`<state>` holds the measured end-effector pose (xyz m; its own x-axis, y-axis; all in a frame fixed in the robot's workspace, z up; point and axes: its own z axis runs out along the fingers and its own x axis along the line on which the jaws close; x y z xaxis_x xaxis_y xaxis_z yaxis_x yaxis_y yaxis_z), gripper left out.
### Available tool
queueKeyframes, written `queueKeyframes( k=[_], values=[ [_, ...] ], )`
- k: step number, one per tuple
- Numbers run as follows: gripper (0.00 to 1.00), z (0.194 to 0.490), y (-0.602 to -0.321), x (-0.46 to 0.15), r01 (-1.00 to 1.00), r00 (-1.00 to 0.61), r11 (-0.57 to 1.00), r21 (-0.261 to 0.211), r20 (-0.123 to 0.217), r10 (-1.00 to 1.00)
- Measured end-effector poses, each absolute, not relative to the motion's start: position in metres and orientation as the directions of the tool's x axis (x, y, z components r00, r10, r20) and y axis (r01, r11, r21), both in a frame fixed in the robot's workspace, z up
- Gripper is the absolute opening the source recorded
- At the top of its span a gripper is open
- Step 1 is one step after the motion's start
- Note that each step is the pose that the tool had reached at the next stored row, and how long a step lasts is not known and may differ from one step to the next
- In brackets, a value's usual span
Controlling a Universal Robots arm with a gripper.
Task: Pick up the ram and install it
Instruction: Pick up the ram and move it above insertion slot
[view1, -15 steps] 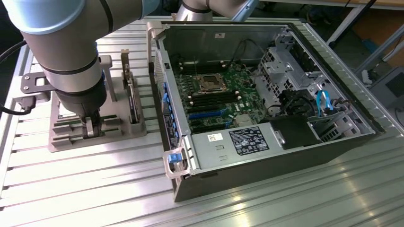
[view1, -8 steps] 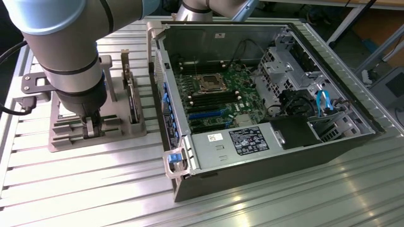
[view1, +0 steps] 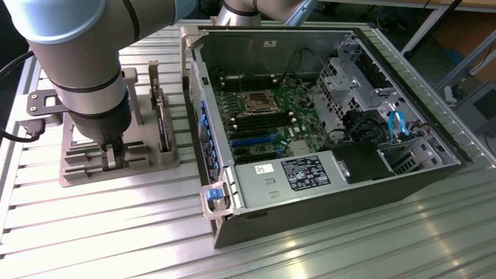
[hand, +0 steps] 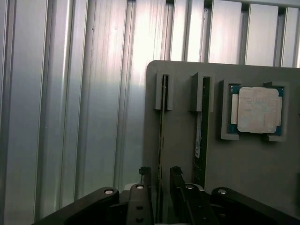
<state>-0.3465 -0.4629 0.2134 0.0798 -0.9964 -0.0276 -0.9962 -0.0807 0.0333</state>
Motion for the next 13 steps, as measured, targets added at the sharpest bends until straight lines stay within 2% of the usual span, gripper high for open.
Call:
queueKeyframes(
  k=[6,8,9,13],
  values=[
    [0.3,0.2134,-0.4629,-0.3465,-0.996,0.08,-0.081,0.033,-0.028,-0.996],
    [0.29,0.2134,-0.4629,-0.3465,-0.996,0.08,-0.081,0.033,-0.028,-0.996],
    [0.21,0.2134,-0.4629,-0.3465,-0.996,0.08,-0.081,0.033,-0.028,-0.996],
    [0.21,0.2124,-0.4629,-0.3465,-0.996,0.08,-0.081,0.033,-0.028,-0.996]
  ],
)
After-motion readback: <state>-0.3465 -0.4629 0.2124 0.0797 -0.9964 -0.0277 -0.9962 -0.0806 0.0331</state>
